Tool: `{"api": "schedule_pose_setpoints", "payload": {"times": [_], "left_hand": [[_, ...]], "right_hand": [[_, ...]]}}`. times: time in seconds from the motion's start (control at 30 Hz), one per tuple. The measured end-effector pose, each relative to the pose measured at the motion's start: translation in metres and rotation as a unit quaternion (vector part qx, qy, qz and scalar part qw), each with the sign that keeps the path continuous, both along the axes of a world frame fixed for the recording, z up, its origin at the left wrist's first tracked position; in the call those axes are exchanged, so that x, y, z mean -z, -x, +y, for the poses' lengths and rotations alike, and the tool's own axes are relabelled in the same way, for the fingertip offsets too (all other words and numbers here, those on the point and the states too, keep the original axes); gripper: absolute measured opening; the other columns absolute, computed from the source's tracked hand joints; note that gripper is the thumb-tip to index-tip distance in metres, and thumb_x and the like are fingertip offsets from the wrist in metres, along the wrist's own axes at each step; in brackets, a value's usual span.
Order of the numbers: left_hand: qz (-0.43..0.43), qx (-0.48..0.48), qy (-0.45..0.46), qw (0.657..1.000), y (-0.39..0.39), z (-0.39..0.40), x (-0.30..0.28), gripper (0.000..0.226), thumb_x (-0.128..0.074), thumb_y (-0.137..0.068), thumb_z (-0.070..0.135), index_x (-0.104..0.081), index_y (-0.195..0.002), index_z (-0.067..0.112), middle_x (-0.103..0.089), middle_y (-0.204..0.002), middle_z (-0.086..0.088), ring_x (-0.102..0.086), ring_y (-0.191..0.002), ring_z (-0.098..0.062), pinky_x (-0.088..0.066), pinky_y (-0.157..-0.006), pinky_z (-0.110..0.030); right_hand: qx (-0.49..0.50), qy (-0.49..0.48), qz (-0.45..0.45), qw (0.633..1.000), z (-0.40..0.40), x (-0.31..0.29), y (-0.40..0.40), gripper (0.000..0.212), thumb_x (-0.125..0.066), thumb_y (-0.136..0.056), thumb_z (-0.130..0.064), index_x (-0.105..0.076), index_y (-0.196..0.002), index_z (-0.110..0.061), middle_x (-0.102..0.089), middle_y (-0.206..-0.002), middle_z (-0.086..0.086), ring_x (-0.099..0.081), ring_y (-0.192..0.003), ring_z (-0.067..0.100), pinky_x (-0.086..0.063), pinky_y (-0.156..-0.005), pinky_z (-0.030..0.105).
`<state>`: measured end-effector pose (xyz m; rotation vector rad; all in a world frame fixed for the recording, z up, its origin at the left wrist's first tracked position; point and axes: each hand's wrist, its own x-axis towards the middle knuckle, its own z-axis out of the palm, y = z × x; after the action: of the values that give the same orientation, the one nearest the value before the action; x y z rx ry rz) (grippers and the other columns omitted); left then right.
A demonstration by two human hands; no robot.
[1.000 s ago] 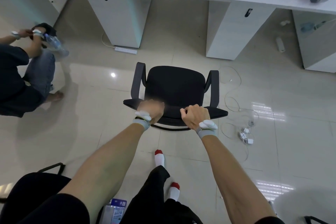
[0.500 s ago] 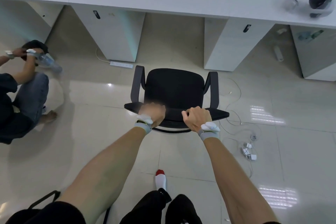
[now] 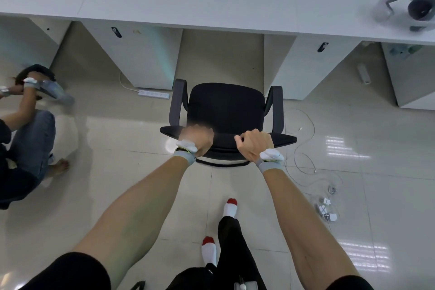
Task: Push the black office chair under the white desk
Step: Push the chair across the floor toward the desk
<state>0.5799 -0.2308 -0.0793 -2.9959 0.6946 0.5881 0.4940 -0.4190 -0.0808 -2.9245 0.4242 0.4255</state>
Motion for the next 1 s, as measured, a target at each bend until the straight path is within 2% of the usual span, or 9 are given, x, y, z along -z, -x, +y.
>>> {"api": "schedule_pose_setpoints", "payload": {"times": [0.13,0.23,0.33,0.47,0.7,0.8,0.87,1.0], "left_hand": [[-0.003,-0.007,0.004,1.000,-0.043,-0.020,0.002,0.057,-0.032,-0.114,0.038,-0.076,-0.098,0.007,-0.076,-0.099,-0.015,-0.059,-0.077,-0.036,-0.043,-0.073,-0.038],[-0.005,0.000,-0.002,1.000,-0.066,-0.031,0.001,0.057,-0.032,-0.114,0.039,-0.077,-0.102,0.007,-0.077,-0.102,-0.016,-0.071,-0.089,-0.041,-0.044,-0.074,-0.039],[-0.002,-0.007,-0.006,1.000,-0.098,-0.048,0.001,0.056,-0.032,-0.114,0.040,-0.077,-0.104,0.008,-0.077,-0.104,-0.016,-0.073,-0.094,-0.042,-0.043,-0.075,-0.039],[-0.006,-0.012,0.000,1.000,-0.133,-0.064,-0.001,0.056,-0.032,-0.115,0.041,-0.077,-0.103,0.008,-0.076,-0.102,-0.015,-0.072,-0.093,-0.041,-0.044,-0.075,-0.040],[-0.011,-0.023,0.003,1.000,-0.186,-0.091,-0.001,0.059,-0.031,-0.115,0.041,-0.076,-0.099,0.008,-0.076,-0.098,-0.015,-0.072,-0.089,-0.040,-0.057,-0.084,-0.044],[-0.013,-0.023,0.000,1.000,-0.207,-0.102,0.000,0.060,-0.031,-0.115,0.042,-0.078,-0.101,0.008,-0.076,-0.099,-0.015,-0.070,-0.088,-0.040,-0.050,-0.078,-0.042],[-0.014,-0.025,0.000,1.000,-0.225,-0.109,0.002,0.060,-0.031,-0.115,0.042,-0.078,-0.101,0.008,-0.075,-0.099,-0.015,-0.063,-0.081,-0.037,-0.045,-0.074,-0.040],[-0.014,-0.026,-0.001,1.000,-0.256,-0.119,0.002,0.061,-0.030,-0.115,0.042,-0.078,-0.098,0.008,-0.072,-0.092,-0.011,-0.055,-0.076,-0.032,-0.042,-0.074,-0.038]], "right_hand": [[-0.001,-0.008,-0.004,1.000,-0.021,-0.001,-0.043,0.056,-0.041,-0.108,-0.044,-0.080,-0.082,-0.012,-0.063,-0.071,0.006,-0.058,-0.067,0.033,-0.043,-0.066,0.036],[-0.010,0.000,-0.004,1.000,-0.033,-0.002,-0.069,0.056,-0.041,-0.108,-0.044,-0.081,-0.083,-0.012,-0.066,-0.072,0.006,-0.057,-0.066,0.032,-0.042,-0.065,0.035],[-0.007,-0.009,0.002,1.000,-0.049,-0.002,-0.100,0.056,-0.041,-0.108,-0.044,-0.081,-0.084,-0.012,-0.069,-0.074,0.007,-0.058,-0.067,0.032,-0.043,-0.065,0.036],[-0.016,-0.004,0.003,1.000,-0.067,-0.001,-0.138,0.056,-0.041,-0.108,-0.045,-0.082,-0.086,-0.013,-0.070,-0.076,0.007,-0.059,-0.068,0.032,-0.045,-0.066,0.036],[-0.026,0.004,0.004,1.000,-0.096,0.002,-0.195,0.056,-0.041,-0.108,-0.045,-0.083,-0.089,-0.014,-0.075,-0.079,0.008,-0.064,-0.070,0.032,-0.051,-0.068,0.037],[-0.024,0.002,0.002,1.000,-0.106,0.002,-0.217,0.056,-0.041,-0.108,-0.045,-0.083,-0.088,-0.014,-0.074,-0.080,0.009,-0.060,-0.069,0.033,-0.047,-0.066,0.037],[-0.024,0.002,0.004,1.000,-0.113,0.004,-0.235,0.056,-0.040,-0.108,-0.044,-0.082,-0.088,-0.013,-0.072,-0.078,0.008,-0.059,-0.069,0.033,-0.047,-0.067,0.037],[-0.020,-0.001,0.006,1.000,-0.122,0.001,-0.265,0.056,-0.040,-0.107,-0.043,-0.080,-0.083,-0.012,-0.063,-0.072,0.007,-0.059,-0.069,0.034,-0.046,-0.066,0.037]]}}
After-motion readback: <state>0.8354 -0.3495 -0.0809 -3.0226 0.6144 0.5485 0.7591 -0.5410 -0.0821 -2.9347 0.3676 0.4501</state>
